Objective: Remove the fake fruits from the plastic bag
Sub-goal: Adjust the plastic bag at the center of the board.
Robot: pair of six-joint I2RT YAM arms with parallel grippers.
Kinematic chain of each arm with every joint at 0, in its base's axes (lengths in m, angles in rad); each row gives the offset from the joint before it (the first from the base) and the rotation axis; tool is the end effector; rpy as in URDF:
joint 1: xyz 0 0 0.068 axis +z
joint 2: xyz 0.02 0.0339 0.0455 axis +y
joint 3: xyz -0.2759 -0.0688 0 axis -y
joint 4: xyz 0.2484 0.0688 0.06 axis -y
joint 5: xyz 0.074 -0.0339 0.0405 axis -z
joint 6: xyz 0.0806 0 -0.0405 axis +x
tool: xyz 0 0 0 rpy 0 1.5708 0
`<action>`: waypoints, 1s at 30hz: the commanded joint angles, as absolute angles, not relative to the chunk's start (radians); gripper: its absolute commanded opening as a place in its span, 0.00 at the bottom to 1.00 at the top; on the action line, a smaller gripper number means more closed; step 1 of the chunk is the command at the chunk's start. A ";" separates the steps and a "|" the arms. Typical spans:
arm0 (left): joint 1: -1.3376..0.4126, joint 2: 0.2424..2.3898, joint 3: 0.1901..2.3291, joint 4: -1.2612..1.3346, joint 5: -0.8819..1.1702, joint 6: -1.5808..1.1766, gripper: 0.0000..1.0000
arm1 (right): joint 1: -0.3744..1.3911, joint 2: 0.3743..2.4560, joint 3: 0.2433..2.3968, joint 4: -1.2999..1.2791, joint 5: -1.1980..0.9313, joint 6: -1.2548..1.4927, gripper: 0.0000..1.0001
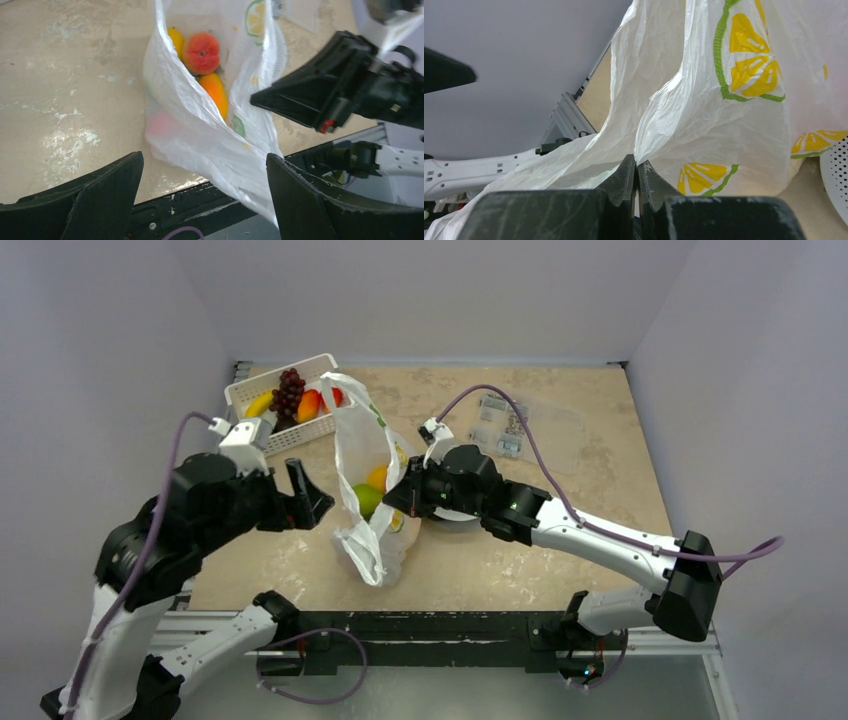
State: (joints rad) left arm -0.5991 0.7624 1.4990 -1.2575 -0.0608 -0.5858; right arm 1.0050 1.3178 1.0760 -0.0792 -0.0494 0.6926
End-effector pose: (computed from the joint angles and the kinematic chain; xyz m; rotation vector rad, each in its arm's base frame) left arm 0.0838 -0.0513 0.4385 -0.0237 2.1581 -0.6434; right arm 0.1859 0.3002 0.3306 -0.3600 2.0476 1.1592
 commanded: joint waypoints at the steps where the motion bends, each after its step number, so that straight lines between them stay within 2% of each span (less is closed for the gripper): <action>1: -0.598 0.896 1.405 -1.141 -0.164 -0.593 0.95 | 1.004 1.290 1.075 -0.005 -0.076 0.661 0.00; 7: -0.581 1.020 1.257 -0.956 -0.125 -0.676 1.00 | 1.005 1.256 1.045 -0.005 -0.069 0.641 0.00; 9: -0.579 1.065 1.217 -0.898 -0.071 -0.669 1.00 | 1.005 1.249 1.034 0.012 -0.068 0.639 0.00; 10: -0.577 1.087 1.207 -0.884 -0.064 -0.654 0.96 | 1.004 1.246 1.031 0.020 -0.066 0.636 0.00; 11: -0.568 1.110 1.207 -0.896 -0.066 -0.636 0.90 | 1.005 1.242 1.025 0.023 -0.069 0.634 0.00; 12: -0.553 1.129 1.218 -0.924 -0.081 -0.615 0.78 | 1.005 1.239 1.022 0.026 -0.081 0.636 0.00; 14: -0.487 1.128 1.228 -0.957 -0.104 -0.603 0.62 | 1.003 1.228 1.023 0.004 -0.067 0.625 0.00; 16: -0.383 1.072 1.191 -0.913 -0.033 -0.585 0.45 | 1.003 1.214 1.016 -0.044 -0.058 0.585 0.00; 17: -0.331 1.039 1.173 -0.881 0.023 -0.571 0.34 | 1.003 1.199 1.007 -0.066 -0.056 0.564 0.00; 19: -0.253 0.985 1.144 -0.857 0.074 -0.547 0.02 | 1.002 1.158 0.959 -0.084 -0.065 0.523 0.00; 23: -0.170 0.950 1.118 -0.887 0.073 -0.477 0.00 | 1.005 1.058 0.814 -0.051 -0.110 0.458 0.00; 27: -0.147 0.926 1.088 -0.899 0.087 -0.436 0.00 | 1.005 1.033 0.690 -0.006 -0.126 0.508 0.00; 30: -0.148 0.899 1.078 -0.925 0.183 -0.438 0.00 | 1.005 1.060 0.699 0.053 -0.152 0.532 0.00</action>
